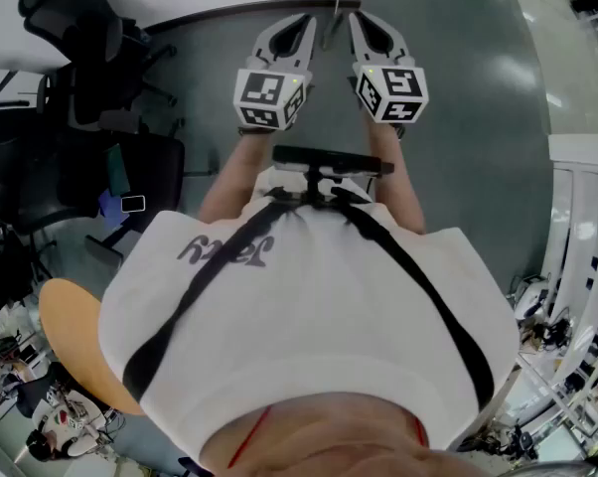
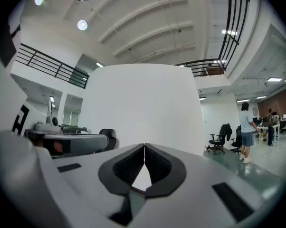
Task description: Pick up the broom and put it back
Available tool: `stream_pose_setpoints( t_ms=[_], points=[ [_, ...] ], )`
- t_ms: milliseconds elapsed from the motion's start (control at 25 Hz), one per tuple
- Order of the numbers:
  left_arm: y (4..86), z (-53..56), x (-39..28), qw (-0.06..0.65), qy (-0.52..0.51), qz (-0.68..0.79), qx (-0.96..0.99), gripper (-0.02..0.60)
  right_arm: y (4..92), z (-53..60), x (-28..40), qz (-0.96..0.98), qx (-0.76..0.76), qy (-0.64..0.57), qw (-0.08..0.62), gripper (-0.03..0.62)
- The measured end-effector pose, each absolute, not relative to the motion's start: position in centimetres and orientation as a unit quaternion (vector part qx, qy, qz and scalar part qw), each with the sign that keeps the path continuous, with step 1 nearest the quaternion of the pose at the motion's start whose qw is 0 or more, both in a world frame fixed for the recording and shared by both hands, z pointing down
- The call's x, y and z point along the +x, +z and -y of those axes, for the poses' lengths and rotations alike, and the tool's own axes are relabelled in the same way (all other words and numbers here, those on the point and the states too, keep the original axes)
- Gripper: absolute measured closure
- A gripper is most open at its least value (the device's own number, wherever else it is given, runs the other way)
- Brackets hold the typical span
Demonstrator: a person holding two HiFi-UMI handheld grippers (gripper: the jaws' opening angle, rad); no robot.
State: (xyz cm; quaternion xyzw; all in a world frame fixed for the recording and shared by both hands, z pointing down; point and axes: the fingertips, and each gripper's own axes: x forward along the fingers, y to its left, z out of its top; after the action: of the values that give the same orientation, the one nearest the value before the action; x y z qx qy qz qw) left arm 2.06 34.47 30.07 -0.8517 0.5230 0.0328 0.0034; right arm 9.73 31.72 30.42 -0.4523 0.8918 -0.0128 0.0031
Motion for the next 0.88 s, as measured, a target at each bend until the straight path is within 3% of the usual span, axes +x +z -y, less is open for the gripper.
stream_pose_setpoints(
  t_ms=[520, 880],
  points=[
    [30.9, -35.1, 1.0, -0.005, 0.038, -0.542, -0.840, 0.568, 31.5, -32.1, 11.0, -0.886, -0.461, -0.037, 0.012, 0.588],
    [32.4, -35.1, 5.1, -0.017, 0.028, -0.540, -0.841, 0.568, 32.9, -32.7, 14.7, -0.888, -0.456, -0.056, 0.015, 0.587]
  ],
)
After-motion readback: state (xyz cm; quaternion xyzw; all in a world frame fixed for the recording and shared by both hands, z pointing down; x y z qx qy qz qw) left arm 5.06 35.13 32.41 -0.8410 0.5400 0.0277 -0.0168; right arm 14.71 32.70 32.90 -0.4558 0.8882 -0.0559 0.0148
